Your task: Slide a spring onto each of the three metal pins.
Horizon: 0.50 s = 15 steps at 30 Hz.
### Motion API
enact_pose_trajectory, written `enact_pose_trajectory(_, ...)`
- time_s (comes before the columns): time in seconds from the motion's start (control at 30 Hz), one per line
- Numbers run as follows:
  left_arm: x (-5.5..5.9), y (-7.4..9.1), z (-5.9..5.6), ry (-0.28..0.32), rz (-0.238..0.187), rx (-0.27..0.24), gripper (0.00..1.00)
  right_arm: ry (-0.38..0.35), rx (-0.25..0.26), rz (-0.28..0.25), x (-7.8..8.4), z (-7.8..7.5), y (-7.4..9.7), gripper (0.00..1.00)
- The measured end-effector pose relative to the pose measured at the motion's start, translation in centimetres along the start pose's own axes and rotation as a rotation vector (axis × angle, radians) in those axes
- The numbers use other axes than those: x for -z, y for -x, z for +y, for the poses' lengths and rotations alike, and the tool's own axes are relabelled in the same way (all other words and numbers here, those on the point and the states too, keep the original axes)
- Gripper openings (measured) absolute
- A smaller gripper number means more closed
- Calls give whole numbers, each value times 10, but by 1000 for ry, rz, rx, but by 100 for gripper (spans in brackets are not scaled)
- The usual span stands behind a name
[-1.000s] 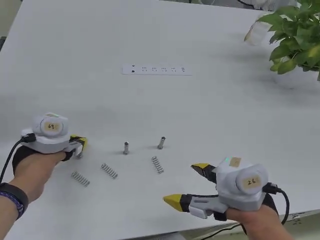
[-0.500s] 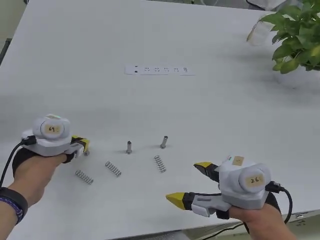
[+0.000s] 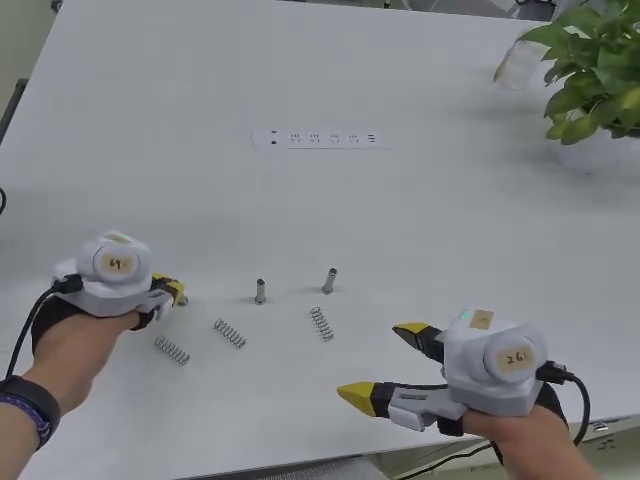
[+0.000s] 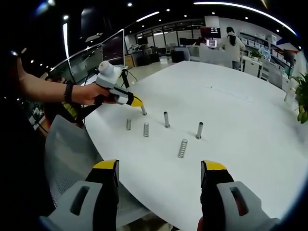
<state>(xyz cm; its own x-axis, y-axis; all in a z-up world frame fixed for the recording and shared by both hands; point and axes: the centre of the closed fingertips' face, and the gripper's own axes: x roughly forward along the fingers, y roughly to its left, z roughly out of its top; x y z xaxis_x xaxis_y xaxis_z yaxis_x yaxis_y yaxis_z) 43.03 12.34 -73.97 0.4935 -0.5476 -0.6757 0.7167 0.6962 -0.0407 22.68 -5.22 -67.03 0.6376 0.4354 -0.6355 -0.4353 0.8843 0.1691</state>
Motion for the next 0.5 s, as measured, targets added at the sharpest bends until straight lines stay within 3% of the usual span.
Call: enact_pose_trajectory(0.5,-1,2,-1,5,-7,-8,0,-10,7,-1,6,0,3,67)
